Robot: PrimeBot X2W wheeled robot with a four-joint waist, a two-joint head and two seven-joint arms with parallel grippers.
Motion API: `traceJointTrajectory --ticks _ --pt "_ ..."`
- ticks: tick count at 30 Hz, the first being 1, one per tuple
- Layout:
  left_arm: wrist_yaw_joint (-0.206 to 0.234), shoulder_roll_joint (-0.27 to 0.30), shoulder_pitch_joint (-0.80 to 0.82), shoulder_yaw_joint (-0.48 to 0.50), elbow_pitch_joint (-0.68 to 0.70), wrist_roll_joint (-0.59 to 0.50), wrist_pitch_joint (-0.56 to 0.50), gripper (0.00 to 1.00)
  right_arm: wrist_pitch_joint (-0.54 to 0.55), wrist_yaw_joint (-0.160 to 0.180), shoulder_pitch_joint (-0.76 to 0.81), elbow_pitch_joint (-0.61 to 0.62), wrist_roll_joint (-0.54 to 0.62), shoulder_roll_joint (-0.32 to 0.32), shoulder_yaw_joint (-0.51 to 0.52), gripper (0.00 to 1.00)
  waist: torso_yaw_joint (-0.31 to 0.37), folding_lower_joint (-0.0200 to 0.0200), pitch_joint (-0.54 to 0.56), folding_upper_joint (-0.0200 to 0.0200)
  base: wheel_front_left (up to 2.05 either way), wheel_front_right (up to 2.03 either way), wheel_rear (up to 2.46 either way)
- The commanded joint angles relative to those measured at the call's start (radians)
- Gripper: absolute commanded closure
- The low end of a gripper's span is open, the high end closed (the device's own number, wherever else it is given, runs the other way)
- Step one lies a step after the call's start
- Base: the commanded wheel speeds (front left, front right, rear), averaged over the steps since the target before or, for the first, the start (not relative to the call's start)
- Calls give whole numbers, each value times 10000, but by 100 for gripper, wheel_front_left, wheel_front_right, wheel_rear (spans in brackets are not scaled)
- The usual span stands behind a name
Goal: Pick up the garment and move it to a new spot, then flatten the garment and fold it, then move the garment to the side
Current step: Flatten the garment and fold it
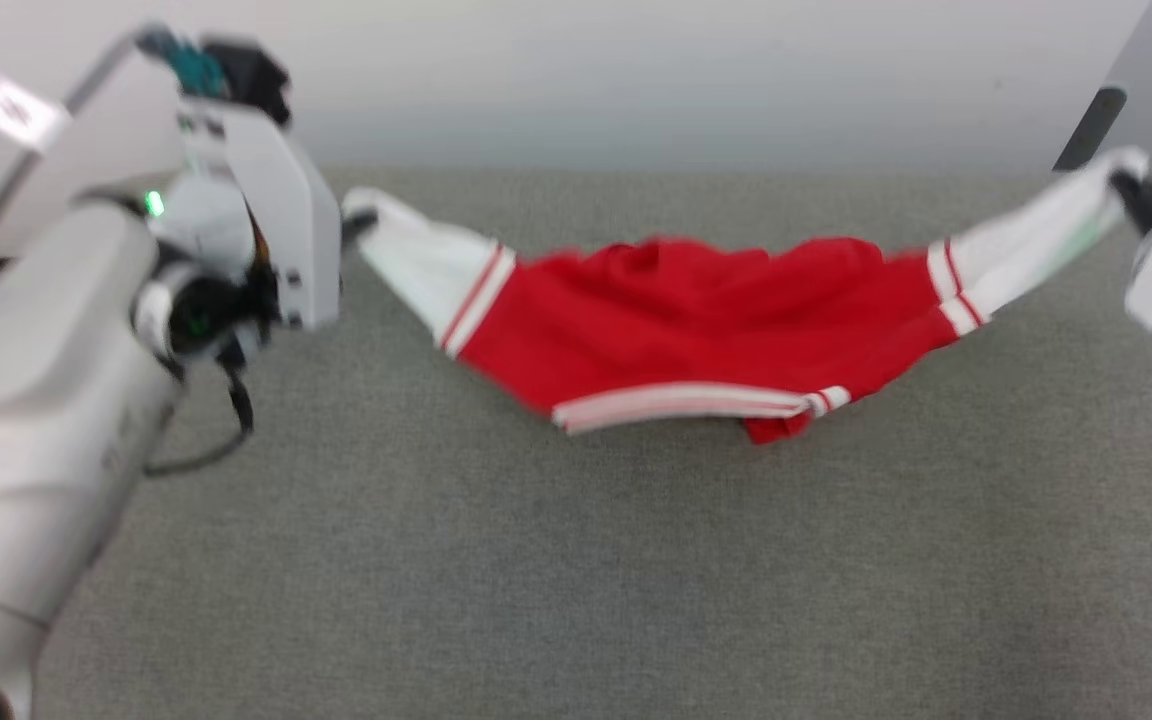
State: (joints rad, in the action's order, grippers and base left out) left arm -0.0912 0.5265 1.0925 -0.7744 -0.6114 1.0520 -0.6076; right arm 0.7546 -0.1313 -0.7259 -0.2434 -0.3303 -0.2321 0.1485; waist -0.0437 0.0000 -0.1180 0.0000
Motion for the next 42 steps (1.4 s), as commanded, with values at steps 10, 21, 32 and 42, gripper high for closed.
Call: traceJointTrajectory --ticks 10,21,32,42 --pt "-149 -220 2267 277 -826 -746 888 100 -1751 10 -2775 -1328 442 -150 -923 100 107 0 632 0 0 0 0" --pt "-235 -665 4223 383 -2163 -1595 2683 100 -4324 10 -5329 -3626 994 -11 -1319 100 135 0 674 0 0 0 0" --pt "-129 -1053 6034 827 -3107 -1926 4768 100 -6639 10 -7317 -5091 1529 -190 -1624 100 292 0 -932 0 0 0 0" --pt "-123 -1334 8432 1283 -3637 -2189 6513 100 -9308 10 -9546 -5834 2819 -462 -1627 100 661 0 -3735 0 0 0 0"
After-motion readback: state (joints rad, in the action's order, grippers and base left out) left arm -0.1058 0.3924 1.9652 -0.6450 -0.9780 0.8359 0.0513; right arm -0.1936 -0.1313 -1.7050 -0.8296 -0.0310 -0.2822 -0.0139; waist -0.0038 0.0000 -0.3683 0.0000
